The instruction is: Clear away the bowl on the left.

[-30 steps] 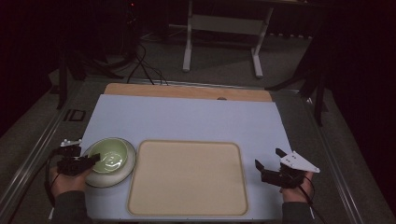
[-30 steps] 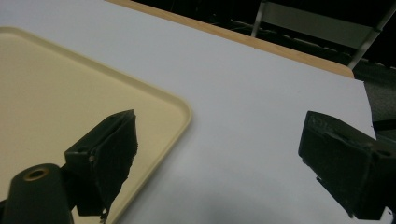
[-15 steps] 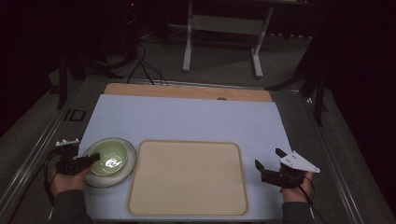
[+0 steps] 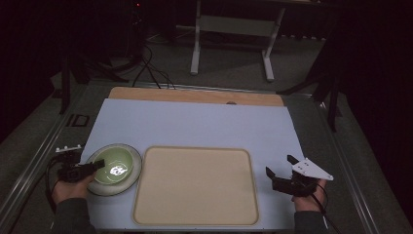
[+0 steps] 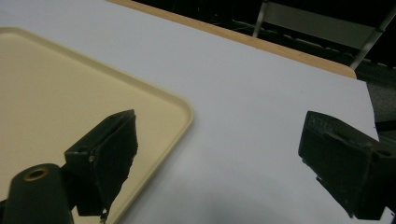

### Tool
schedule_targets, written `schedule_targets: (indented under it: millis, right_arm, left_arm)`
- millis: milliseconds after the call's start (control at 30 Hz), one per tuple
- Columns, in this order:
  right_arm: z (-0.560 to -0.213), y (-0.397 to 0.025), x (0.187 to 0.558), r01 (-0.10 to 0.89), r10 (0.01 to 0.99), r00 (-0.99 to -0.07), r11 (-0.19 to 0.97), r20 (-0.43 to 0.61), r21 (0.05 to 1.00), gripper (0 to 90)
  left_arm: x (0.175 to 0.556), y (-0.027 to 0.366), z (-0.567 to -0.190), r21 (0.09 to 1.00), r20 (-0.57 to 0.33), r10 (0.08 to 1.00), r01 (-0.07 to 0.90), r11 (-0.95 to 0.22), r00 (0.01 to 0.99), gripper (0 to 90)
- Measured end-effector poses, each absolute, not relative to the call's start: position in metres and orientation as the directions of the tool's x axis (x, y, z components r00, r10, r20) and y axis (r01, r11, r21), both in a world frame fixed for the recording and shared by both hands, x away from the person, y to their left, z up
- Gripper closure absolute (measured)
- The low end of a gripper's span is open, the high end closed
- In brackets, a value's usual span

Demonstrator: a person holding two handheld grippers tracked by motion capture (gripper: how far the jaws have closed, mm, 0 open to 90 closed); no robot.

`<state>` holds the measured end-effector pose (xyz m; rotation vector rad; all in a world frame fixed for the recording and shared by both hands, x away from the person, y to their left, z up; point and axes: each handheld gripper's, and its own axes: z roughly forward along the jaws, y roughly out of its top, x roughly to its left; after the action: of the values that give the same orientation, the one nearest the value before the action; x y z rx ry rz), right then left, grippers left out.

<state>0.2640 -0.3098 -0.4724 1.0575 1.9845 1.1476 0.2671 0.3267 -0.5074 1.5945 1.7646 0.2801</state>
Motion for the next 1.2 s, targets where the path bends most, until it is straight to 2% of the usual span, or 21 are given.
schedule_targets:
  millis: [667, 1200]
  right_arm:
    - [-0.472, -0.311, 0.264, 0.33, 0.862, -0.496, 0.3, -0.106, 0.895, 11.3]
    - [-0.471, -0.311, 0.263, 0.328, 0.864, -0.492, 0.296, -0.105, 0.897, 11.3]
  left_arm:
    - [0.263, 0.326, -0.505, 0.619, -0.372, 0.927, 0.756, 0.212, 0.044, 81.7]
    - [0.257, 0.327, -0.496, 0.665, -0.386, 0.922, 0.705, 0.248, 0.041, 81.4]
